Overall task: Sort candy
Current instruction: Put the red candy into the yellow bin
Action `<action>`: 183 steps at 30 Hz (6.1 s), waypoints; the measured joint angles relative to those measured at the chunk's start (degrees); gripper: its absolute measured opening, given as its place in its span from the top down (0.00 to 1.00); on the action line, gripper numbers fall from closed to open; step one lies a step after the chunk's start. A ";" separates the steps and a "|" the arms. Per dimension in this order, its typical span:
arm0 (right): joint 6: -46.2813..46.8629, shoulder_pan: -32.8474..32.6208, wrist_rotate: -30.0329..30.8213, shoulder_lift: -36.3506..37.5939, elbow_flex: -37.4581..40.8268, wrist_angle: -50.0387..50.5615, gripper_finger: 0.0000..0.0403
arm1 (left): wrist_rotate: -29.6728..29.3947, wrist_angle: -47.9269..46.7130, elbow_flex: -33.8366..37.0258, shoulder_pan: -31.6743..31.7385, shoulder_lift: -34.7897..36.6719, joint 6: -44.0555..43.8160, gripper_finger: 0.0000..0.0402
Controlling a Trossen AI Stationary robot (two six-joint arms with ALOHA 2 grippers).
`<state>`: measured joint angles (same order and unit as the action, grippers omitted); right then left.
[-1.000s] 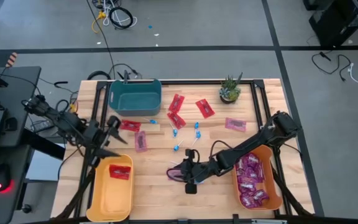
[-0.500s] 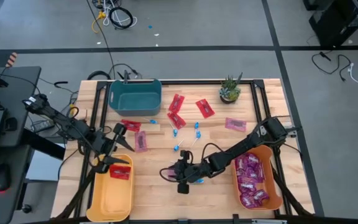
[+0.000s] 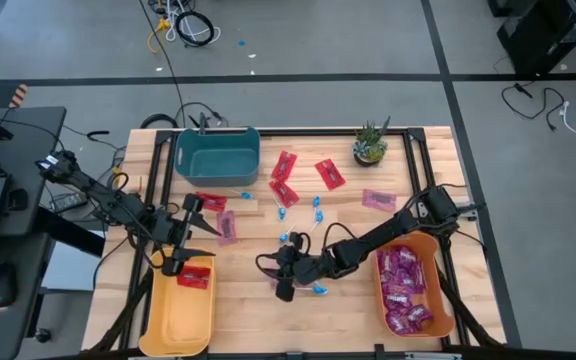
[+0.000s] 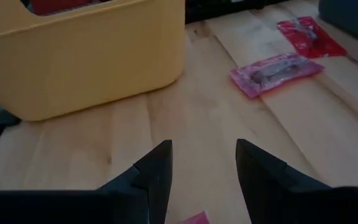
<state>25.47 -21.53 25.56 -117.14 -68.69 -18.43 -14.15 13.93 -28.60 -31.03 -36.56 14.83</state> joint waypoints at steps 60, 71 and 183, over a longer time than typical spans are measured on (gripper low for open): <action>-8.83 -7.24 0.07 -0.60 0.09 15.88 0.60 | -0.44 1.51 -0.09 0.00 -0.20 -7.67 0.46; -6.99 -7.22 -1.16 -2.78 0.11 16.19 0.60 | -0.44 1.31 -0.11 0.04 -0.56 -7.61 0.46; -25.72 4.88 -9.20 -2.69 -16.85 -1.26 0.96 | -1.27 4.97 -0.09 -1.73 6.79 -14.77 0.46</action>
<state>-0.25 -16.65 16.36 -119.83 -85.53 -19.69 -15.42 18.90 -28.69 -32.75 -29.77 0.06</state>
